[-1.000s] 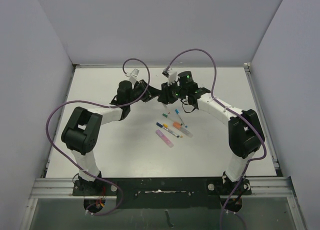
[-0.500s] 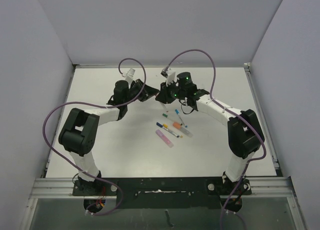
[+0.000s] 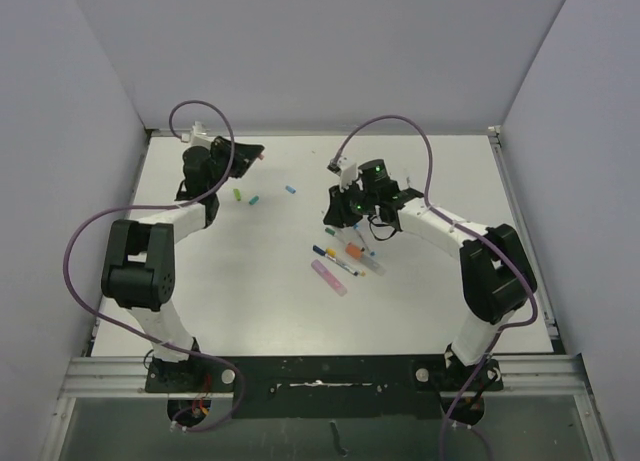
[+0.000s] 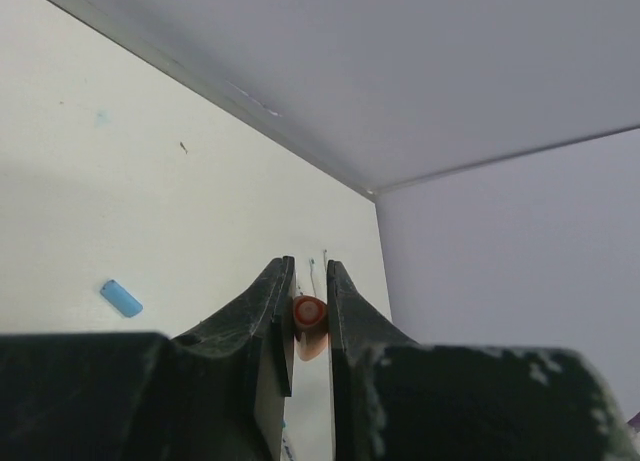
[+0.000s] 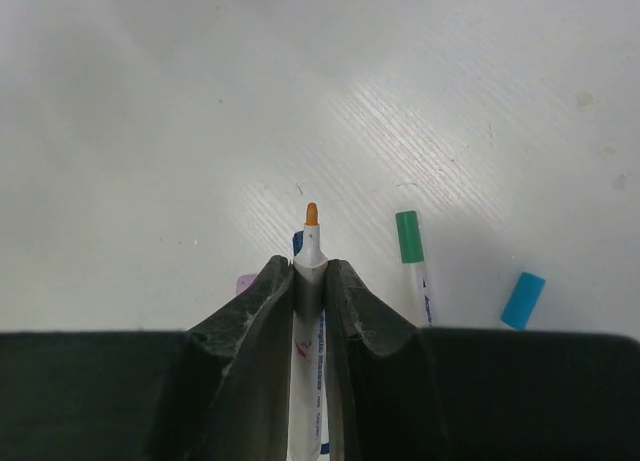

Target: Open the pen caps

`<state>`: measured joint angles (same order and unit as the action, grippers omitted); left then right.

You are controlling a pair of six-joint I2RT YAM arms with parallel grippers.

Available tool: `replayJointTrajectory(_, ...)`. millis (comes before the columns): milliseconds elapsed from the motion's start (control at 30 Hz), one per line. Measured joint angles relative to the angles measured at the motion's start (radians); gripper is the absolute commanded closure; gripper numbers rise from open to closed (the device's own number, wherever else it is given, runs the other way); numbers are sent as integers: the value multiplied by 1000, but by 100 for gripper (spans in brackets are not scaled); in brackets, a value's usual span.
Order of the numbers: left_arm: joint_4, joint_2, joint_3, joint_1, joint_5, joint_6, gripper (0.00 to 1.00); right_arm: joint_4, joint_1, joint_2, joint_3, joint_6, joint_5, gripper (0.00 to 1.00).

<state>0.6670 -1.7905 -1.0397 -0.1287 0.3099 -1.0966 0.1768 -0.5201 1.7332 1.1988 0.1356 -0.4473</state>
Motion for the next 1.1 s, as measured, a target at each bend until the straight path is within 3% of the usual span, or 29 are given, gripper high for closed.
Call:
replayJointTrajectory(233, -101, 3, -1, -38, 29, 47, 100, 47, 30, 11, 58, -22, 76, 100)
replayJointTrajectory(567, -391, -49, -51, -64, 64, 193, 99, 82, 89, 233, 379, -112, 251, 100)
replayJointTrajectory(1100, -479, -200, -143, -66, 34, 245, 94, 129, 178, 360, 434, -187, 317, 100)
